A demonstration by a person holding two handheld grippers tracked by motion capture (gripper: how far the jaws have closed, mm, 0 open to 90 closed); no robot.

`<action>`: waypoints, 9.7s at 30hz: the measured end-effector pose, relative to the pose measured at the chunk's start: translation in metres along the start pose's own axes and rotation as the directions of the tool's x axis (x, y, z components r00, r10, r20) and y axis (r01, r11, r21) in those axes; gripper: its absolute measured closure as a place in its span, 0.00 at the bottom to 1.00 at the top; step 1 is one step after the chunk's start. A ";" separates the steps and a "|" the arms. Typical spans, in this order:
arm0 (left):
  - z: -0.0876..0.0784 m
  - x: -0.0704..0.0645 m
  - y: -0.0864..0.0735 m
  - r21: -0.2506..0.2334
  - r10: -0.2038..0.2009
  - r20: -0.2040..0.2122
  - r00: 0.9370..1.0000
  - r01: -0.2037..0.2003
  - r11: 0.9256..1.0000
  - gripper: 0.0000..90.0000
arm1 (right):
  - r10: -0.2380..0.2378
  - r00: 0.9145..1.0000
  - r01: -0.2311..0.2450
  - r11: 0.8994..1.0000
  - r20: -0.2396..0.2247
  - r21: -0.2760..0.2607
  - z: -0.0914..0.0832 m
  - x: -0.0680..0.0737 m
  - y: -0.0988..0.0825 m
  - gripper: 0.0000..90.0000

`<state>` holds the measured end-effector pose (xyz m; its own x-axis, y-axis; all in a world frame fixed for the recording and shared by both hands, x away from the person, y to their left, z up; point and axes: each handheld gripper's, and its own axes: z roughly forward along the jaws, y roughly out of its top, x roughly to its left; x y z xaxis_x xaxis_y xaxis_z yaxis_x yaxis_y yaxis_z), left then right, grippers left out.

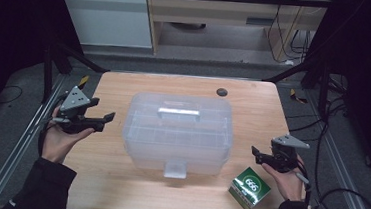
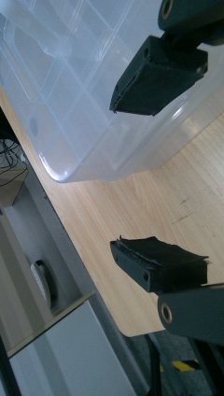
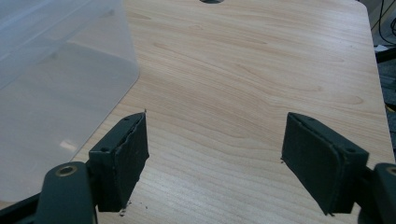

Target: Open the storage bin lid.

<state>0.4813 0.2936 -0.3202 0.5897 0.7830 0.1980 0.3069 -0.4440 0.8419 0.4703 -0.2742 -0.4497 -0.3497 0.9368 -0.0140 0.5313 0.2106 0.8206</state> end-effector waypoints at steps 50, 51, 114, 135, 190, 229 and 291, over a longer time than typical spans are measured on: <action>0.017 -0.059 0.088 0.086 0.412 0.186 0.892 -0.433 0.897 0.34 | -0.022 0.999 0.024 0.999 -0.037 0.038 -0.001 0.005 0.005 0.30; 0.019 -0.062 0.090 0.083 0.427 0.200 0.882 -0.449 0.890 0.34 | -0.022 0.999 0.024 0.999 -0.038 0.038 -0.001 0.005 0.005 0.30; 0.092 -0.120 0.119 0.176 0.722 0.318 0.615 -0.786 0.592 0.83 | -0.046 0.991 0.054 0.997 -0.122 0.060 -0.015 0.024 0.018 0.42; 0.092 -0.114 0.123 0.173 0.714 0.255 0.652 -0.757 0.630 0.81 | -0.086 0.963 0.098 0.994 -0.255 0.036 -0.036 0.051 0.024 0.91; 0.027 -0.054 0.107 -0.060 0.333 0.105 0.937 -0.329 0.943 0.56 | -0.049 0.923 0.008 0.994 -0.382 -0.108 -0.029 0.074 0.033 1.00; 0.004 -0.019 -0.069 -0.121 -0.217 -0.027 0.976 0.213 0.970 1.00 | -0.052 0.923 0.018 0.996 -0.382 -0.091 -0.029 0.074 0.034 1.00; 0.027 -0.037 -0.046 -0.138 -0.147 0.057 0.988 0.153 0.978 0.78 | -0.057 0.898 -0.008 0.989 -0.435 -0.148 -0.030 0.065 0.073 1.00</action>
<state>0.4652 0.2737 -0.3800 0.5798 0.8136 0.0434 0.2876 -0.2542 0.9234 0.4631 -0.2062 -0.3740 -0.6805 0.7079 0.1892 0.4146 0.1592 0.8960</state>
